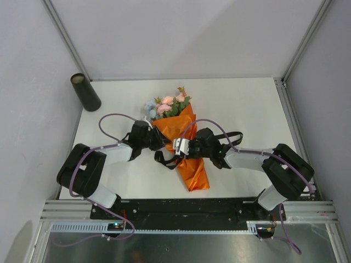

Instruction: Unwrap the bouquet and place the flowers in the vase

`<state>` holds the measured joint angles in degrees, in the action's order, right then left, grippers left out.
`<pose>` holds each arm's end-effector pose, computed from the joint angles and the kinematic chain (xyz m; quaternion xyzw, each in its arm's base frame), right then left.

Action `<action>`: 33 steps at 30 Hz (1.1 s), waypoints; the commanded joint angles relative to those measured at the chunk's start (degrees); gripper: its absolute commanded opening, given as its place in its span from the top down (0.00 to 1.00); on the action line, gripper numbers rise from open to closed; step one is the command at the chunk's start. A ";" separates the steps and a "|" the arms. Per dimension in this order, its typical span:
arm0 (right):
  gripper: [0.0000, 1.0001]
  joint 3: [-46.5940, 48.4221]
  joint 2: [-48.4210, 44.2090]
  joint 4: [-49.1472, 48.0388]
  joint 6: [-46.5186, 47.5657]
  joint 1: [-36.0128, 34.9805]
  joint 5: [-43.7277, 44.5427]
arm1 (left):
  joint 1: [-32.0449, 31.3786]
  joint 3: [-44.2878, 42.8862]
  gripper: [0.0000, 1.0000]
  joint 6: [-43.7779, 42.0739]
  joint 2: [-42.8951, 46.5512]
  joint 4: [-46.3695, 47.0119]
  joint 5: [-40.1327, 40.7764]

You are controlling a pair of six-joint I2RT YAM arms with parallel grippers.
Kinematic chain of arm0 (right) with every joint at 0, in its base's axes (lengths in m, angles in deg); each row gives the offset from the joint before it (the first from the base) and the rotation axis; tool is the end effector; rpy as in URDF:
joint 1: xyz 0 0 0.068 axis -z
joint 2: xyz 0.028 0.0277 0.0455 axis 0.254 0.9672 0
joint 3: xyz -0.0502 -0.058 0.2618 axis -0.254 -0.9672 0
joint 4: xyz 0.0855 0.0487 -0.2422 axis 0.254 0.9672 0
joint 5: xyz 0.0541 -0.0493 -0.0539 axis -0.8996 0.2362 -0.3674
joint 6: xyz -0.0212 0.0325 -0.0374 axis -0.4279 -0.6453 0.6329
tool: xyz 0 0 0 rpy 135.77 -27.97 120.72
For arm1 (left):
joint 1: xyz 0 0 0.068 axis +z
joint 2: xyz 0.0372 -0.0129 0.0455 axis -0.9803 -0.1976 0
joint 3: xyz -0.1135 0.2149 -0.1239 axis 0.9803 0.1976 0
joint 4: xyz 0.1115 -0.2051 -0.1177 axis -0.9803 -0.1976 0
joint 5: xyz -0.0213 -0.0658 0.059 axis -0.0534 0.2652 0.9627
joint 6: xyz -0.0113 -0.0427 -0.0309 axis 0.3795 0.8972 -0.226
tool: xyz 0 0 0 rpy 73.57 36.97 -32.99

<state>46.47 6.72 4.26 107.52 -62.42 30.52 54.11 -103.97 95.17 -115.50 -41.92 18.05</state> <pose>0.2057 0.2410 0.1775 -0.6616 0.5682 0.1506 0.4655 0.2594 -0.1284 0.1510 -0.1553 0.8782 -0.3640 0.2687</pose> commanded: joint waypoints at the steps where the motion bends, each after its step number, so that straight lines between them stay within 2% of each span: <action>1: 0.67 2.91 2.23 -1.57 2.42 -0.69 3.88 | -0.47 -1.79 0.65 0.19 0.76 1.52 -0.73; 5: 0.73 3.34 3.98 -2.21 3.44 -1.30 7.16 | -0.48 -1.90 0.65 0.22 0.67 1.52 -0.72; 12: 0.74 3.46 4.98 -3.82 3.89 -2.54 10.85 | -0.52 -2.12 0.65 0.30 0.66 1.48 -0.69; 16: 0.89 3.42 4.60 -5.71 3.61 -3.27 13.30 | -0.56 -2.12 0.65 0.14 0.48 1.47 -0.51; 19: 0.95 3.20 2.52 -7.18 2.41 -3.77 14.92 | -0.60 -1.85 0.65 -0.17 0.24 1.51 0.39; 30: 0.99 -0.65 -5.95 -13.01 -1.74 -3.67 16.38 | -0.56 -1.90 0.67 -0.91 -0.78 1.52 1.16; 33: 1.00 -1.36 -6.59 -14.97 -2.91 -3.71 20.29 | -0.56 -1.91 0.67 -0.92 -0.98 1.49 1.10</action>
<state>45.62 2.61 -3.11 106.76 -66.09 45.75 53.96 -104.52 95.15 -115.57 -40.98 18.12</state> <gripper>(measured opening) 0.012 0.333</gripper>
